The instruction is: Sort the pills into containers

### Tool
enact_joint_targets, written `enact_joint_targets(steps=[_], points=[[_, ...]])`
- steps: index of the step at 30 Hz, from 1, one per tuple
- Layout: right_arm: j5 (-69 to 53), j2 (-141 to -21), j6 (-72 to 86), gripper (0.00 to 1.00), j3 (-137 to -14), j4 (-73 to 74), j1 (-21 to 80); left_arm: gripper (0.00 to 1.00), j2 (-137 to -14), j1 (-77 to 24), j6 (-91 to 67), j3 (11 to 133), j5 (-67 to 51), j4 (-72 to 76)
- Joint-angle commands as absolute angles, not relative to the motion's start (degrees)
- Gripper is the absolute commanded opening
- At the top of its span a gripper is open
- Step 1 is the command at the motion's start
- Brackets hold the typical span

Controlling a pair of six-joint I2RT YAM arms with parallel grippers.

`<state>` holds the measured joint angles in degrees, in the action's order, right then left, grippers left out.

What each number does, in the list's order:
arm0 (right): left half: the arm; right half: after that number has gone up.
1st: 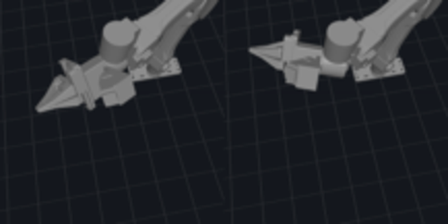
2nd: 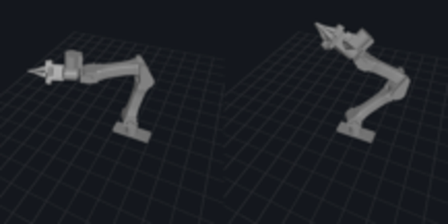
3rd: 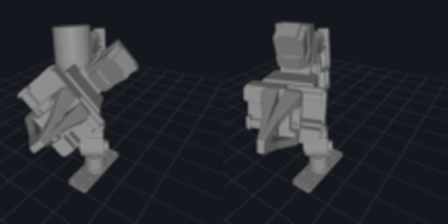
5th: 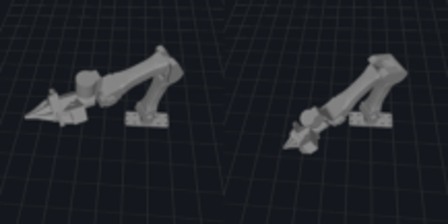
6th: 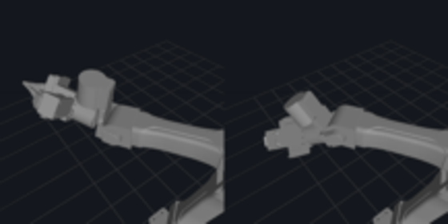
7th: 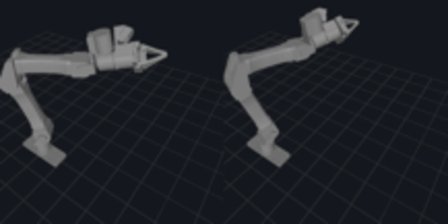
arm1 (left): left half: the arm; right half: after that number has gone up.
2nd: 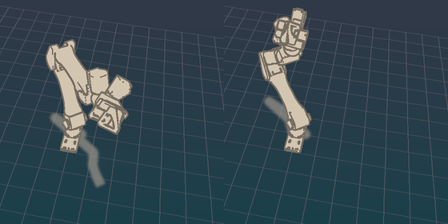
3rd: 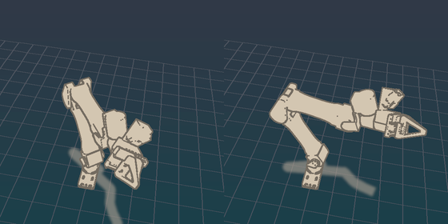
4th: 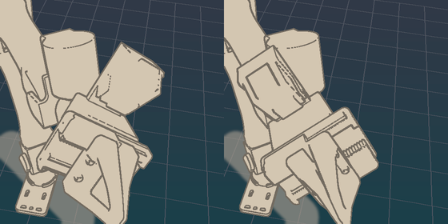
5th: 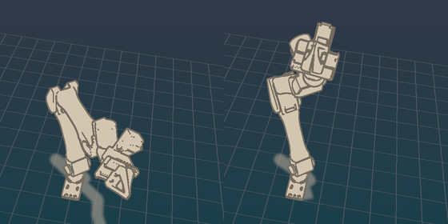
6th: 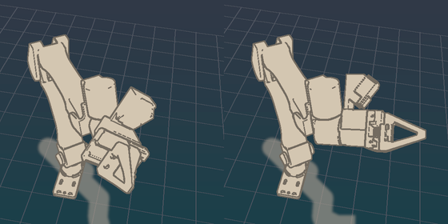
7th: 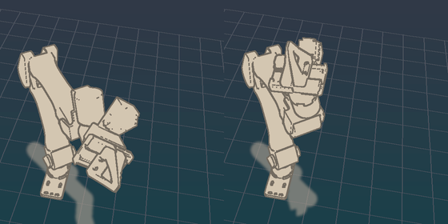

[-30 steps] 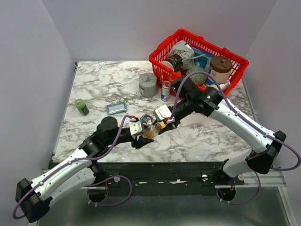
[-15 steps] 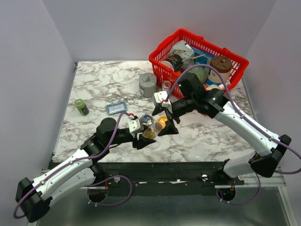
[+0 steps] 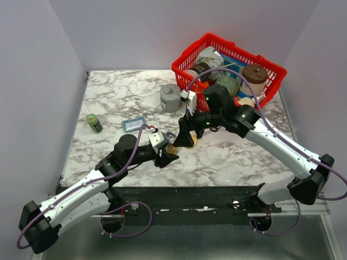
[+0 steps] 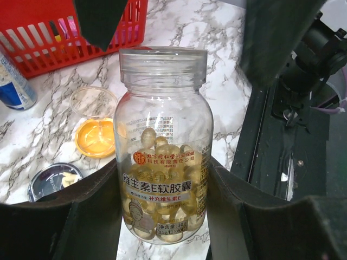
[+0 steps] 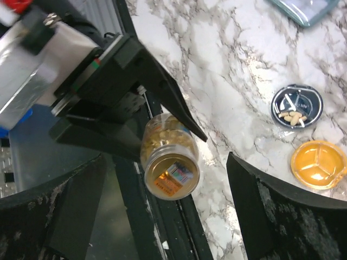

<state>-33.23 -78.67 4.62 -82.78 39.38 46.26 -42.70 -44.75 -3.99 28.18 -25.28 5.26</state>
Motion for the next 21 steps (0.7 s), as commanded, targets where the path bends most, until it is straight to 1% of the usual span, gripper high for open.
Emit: enact_joint_targets(steps=[1, 2, 3, 5, 8, 9, 14, 17, 18, 19, 20, 21], points=[[-29.79, -80.68, 9.93, 0.95, -82.44, 37.79, 46.05, 0.0, -43.07, -45.09, -4.4, 30.06, -22.77, 7.3], [-30.67, -80.86, 9.84, 0.93, -82.44, 37.79, 46.05, 0.0, -42.98, -45.09, -4.31, 30.06, -22.59, 7.21], [-30.93, -80.86, 9.84, 0.87, -82.44, 37.88, 46.14, 0.0, -43.07, -45.09, -4.31, 30.06, -22.41, 7.12], [-31.37, -80.86, 9.49, 0.81, -82.44, 38.23, 46.05, 0.0, -43.07, -45.09, -3.96, 29.97, -22.15, 7.12], [-31.72, -81.38, 8.7, 0.7, -82.79, 39.19, 46.05, 0.0, -43.07, -45.09, -3.61, 29.97, -21.62, 7.12], [-31.9, -81.39, 8.18, 0.63, -83.05, 39.37, 46.05, 0.0, -43.15, -45.09, -3.52, 30.06, -21.53, 7.12], [-34.62, -82.0, 6.94, 0.47, -84.72, 40.87, 46.14, 0.0, -43.07, -45.09, -2.99, 30.15, -21.01, 6.51], [-37.77, -83.14, 5.63, 0.3, -86.13, 41.22, 46.14, 0.0, -42.8, -45.09, -2.38, 30.06, -20.83, 5.98], [-38.92, -83.58, 3.97, 0.22, -86.83, 41.48, 46.14, 0.0, -42.72, -45.09, -1.85, 30.06, -20.83, 5.37], [-40.5, -84.02, 2.3, 0.19, -87.53, 41.92, 46.23, 0.0, -42.45, -45.09, -0.8, 30.06, -21.0, 4.93], [-44.96, -85.24, 0.63, 0.17, -89.63, 43.75, 46.23, 0.0, -42.28, -45.09, -0.27, 30.06, -21.44, 4.49], [-47.78, -86.04, -7.65, 0.1, -90.95, 45.34, 46.23, 0.0, -42.01, -45.09, 1.13, 29.97, -21.88, 3.61]])
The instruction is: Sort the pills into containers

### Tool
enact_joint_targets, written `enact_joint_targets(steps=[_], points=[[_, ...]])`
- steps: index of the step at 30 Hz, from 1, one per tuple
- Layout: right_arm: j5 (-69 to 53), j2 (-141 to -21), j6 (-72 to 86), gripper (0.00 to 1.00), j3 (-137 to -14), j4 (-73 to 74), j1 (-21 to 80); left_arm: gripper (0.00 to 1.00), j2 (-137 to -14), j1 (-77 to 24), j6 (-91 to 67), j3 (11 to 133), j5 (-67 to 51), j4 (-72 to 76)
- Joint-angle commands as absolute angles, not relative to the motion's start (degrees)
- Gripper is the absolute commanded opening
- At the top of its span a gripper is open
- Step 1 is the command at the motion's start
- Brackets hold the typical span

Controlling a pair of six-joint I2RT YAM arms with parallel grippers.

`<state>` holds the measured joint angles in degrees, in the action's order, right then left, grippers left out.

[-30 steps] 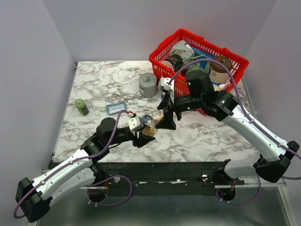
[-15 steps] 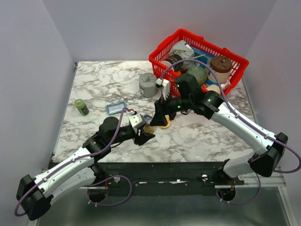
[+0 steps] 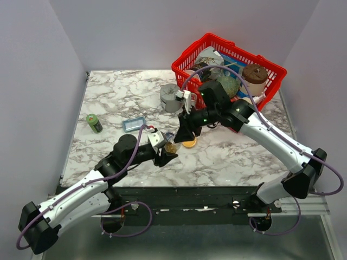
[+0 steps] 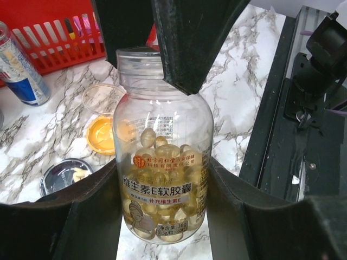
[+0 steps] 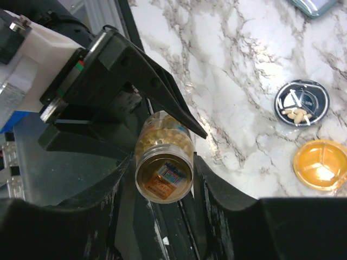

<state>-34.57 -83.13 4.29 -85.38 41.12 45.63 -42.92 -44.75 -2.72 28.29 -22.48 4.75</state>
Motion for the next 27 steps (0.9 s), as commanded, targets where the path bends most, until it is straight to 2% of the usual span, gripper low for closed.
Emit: enact_joint_targets(steps=[1, 2, 5, 6, 9, 12, 19, 27], points=[[-50.6, -86.83, -12.87, 0.09, -92.45, 47.79, 46.23, 0.0, -41.58, -45.09, 3.23, 29.97, -23.28, 3.26], [-56.02, -87.79, -18.58, 0.08, -96.12, 53.99, 46.32, 0.0, -41.31, -45.09, 4.21, 29.97, -23.9, 2.73], [-60.89, -91.57, -38.7, 0.11, -100.45, 65.33, 46.67, 0.0, -40.08, -45.09, 7.54, 29.62, -26.88, 1.06], [-61.69, -91.93, -48.5, 0.12, -101.42, 66.87, 46.76, 0.0, -39.82, -45.09, 8.17, 29.62, -27.5, 0.71], [-61.0, -90.44, -57.1, 0.12, -98.02, 64.44, 46.76, 0.0, -38.94, -45.09, 9.22, 29.53, -28.91, 0.09], [-58.37, -88.33, -55.38, 0.1, -96.33, 58.1, 46.76, 0.0, -37.97, -45.09, 9.32, 28.92, -28.48, -1.32], [-55.81, -88.33, -48.7, 0.09, -98.18, 56.87, 44.83, 0.0, -35.86, -45.09, 8.7, 27.07, -27.51, -0.27], [-53.28, -83.69, -28.77, 0.06, -88.01, 44.31, 35.61, 0.0, -34.46, -45.09, 7.21, 26.98, -25.75, -0.7]])
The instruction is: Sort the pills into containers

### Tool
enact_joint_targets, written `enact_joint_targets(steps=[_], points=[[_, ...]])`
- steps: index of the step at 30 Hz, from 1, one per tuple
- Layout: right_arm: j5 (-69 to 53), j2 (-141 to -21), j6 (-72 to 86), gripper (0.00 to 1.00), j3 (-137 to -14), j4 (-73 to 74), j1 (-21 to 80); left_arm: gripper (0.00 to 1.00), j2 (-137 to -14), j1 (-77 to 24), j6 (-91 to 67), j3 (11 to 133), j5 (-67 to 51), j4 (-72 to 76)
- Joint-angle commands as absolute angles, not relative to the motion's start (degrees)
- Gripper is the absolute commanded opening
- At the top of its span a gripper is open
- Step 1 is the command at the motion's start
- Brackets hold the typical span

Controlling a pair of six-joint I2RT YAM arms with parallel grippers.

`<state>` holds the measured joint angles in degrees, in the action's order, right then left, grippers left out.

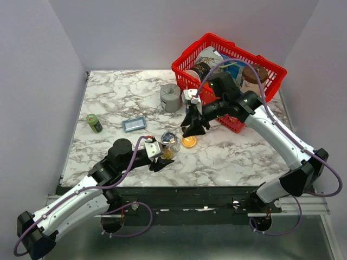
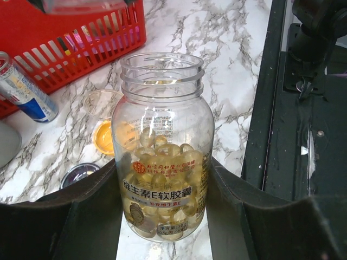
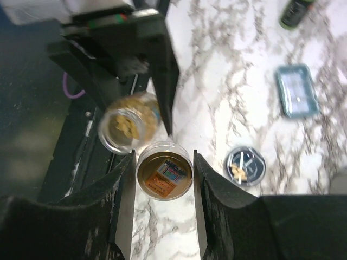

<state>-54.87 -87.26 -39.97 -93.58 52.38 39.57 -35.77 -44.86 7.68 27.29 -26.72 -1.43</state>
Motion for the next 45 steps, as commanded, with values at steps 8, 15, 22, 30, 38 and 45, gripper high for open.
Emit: enact_joint_targets(steps=[8, 15, 22, 30, 38, 45], points=[[-29.46, -80.85, -30.67, 0.09, -65.14, 35.7, 33.31, 0.0, -33.05, -45.0, -6.14, 23.22, -25.31, 12.72], [-18.82, -87.36, -29.36, 0.12, -57.92, 32.09, 33.31, 0.0, -32.87, -44.91, -12.31, 17.4, -21.45, 25.66], [-11.77, -92.72, -29.09, 0.2, -55.02, 30.32, 33.31, 0.0, -29.89, -44.91, -10.9, 14.42, -15.56, 28.54], [-15.63, -92.47, -29.79, 0.6, -55.37, 32.86, 33.31, 0.0, -28.56, -44.83, -11.95, 11.86, -9.5, 39.81], [-21.27, -86.49, -35.68, 0.92, -55.55, 36.82, 32.87, 0.0, -32.77, -38.43, -19.66, 20.19, -10.54, 45.52], [-24.69, -83.76, -36.83, 0.92, -55.9, 37.62, 30.85, 0.0, -53.41, -6.62, -55.36, 35.85, -32.68, 67.36]])
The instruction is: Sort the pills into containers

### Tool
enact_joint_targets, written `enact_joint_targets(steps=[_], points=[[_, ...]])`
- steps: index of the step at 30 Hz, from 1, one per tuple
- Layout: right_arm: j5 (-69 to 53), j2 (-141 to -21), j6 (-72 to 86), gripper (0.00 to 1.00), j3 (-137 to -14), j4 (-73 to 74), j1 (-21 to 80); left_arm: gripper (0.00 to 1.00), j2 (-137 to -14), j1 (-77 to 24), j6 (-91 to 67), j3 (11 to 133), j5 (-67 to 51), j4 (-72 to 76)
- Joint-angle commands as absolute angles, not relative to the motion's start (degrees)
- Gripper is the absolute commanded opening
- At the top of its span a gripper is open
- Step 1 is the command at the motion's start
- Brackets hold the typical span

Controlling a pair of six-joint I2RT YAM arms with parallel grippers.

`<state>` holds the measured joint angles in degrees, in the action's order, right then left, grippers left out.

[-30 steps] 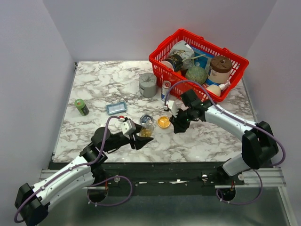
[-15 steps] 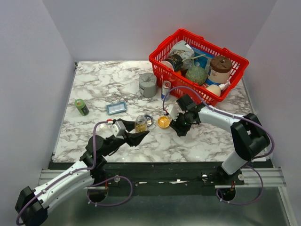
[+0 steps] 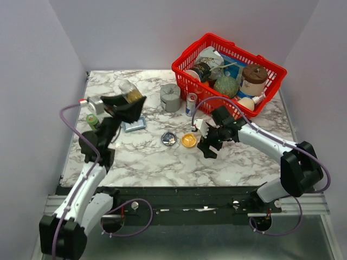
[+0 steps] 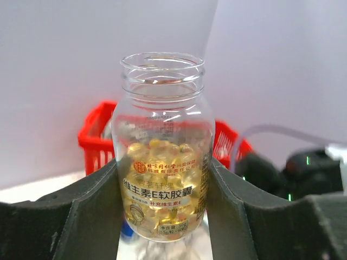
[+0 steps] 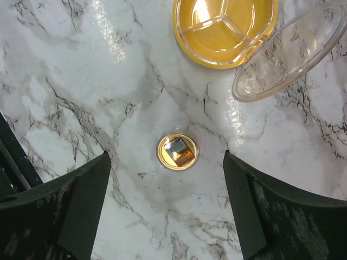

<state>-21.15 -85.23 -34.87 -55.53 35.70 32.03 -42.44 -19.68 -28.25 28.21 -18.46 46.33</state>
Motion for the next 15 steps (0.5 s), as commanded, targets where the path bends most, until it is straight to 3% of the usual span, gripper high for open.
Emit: enact_joint_targets(steps=[1, 3, 5, 7, 9, 11, 13, 15], points=[[-25.05, -83.15, -37.0, 0.92, -55.9, 37.7, 30.41, 0.0, -55.44, -5.9, -57.81, 36.56, -34.09, 78.11], [-25.75, -82.44, -37.09, 0.92, -55.81, 37.88, 30.15, 0.0, -54.95, -8.85, -57.93, 37.7, -39.42, 82.61], [-26.45, -81.48, -37.09, 0.92, -55.81, 37.97, 29.36, 0.0, -44.03, -14.82, -41.21, 37.01, -41.48, 62.32], [-27.16, -81.21, -37.18, 0.92, -55.99, 38.06, 28.83, 0.0, -36.33, -26.42, -24.35, 36.21, -35.01, 37.59], [-27.86, -81.74, -37.18, 0.92, -56.42, 38.14, 28.65, 0.0, -32.26, -26.64, -19.98, 34.63, -31.05, 32.46], [-28.38, -82.44, -37.18, 0.92, -56.95, 38.41, 28.65, 0.0, -36.44, -23.14, -21.16, 35.06, -31.54, 31.98], [-29.26, -82.71, -37.09, 0.92, -57.3, 39.02, 28.56, 0.0, -41.98, -17.69, -31.06, 34.81, -39.94, 46.65], [-29.44, -81.14, -37.18, 0.92, -56.87, 39.29, 28.48, 0.0, -42.9, -22.47, -28.96, 33.4, -38.51, 48.96]])
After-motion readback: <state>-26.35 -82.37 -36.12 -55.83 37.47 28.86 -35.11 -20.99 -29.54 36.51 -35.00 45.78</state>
